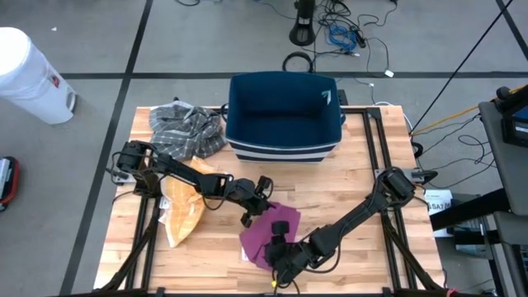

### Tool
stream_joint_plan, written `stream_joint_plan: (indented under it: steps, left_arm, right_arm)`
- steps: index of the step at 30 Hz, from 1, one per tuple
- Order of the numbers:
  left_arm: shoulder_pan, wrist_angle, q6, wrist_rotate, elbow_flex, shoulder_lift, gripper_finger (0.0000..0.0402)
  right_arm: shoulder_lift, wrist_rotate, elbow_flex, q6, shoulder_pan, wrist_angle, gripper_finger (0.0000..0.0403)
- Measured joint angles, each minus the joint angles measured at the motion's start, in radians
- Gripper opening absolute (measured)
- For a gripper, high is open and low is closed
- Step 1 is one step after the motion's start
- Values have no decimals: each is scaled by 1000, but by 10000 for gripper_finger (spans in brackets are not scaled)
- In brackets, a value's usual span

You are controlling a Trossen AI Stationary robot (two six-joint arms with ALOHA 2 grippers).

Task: Fold towel
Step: Fold the purple towel

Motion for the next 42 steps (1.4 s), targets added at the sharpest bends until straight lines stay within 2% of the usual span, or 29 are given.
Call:
stream_joint_plan:
  steps: [6, 10, 18, 25, 28, 32, 35, 38, 42]
  left_arm:
    - [-7, 7, 1, 4, 0, -1, 2]
    - [-5, 7, 1, 4, 0, -1, 2]
    - [-6, 7, 0, 4, 0, -1, 2]
    - [-6, 1, -20, 4, 0, -1, 2]
    - [-4, -4, -20, 3, 0, -2, 2]
    - [-3, -10, -22, 3, -1, -2, 2]
    - [-3, -9, -23, 3, -1, -2, 2]
    - [-3, -11, -26, 3, -1, -2, 2]
    - [-3, -13, -26, 3, -1, -2, 2]
  right_arm:
    - [1, -5, -15, -48, 11, 98, 150]
    - [2, -62, -39, -99, -2, 189, 150]
    - [2, -325, -37, -275, -39, 378, 150]
    - [2, -471, -37, -345, -81, 325, 150]
    - [-16, -497, -38, -368, -95, 271, 150]
    - [-99, -500, -40, -431, -99, 229, 150]
    - [-194, -500, -94, -455, -98, 224, 150]
    - [-298, -500, -187, -450, -97, 243, 150]
    - [-440, -498, -374, -402, -97, 368, 150]
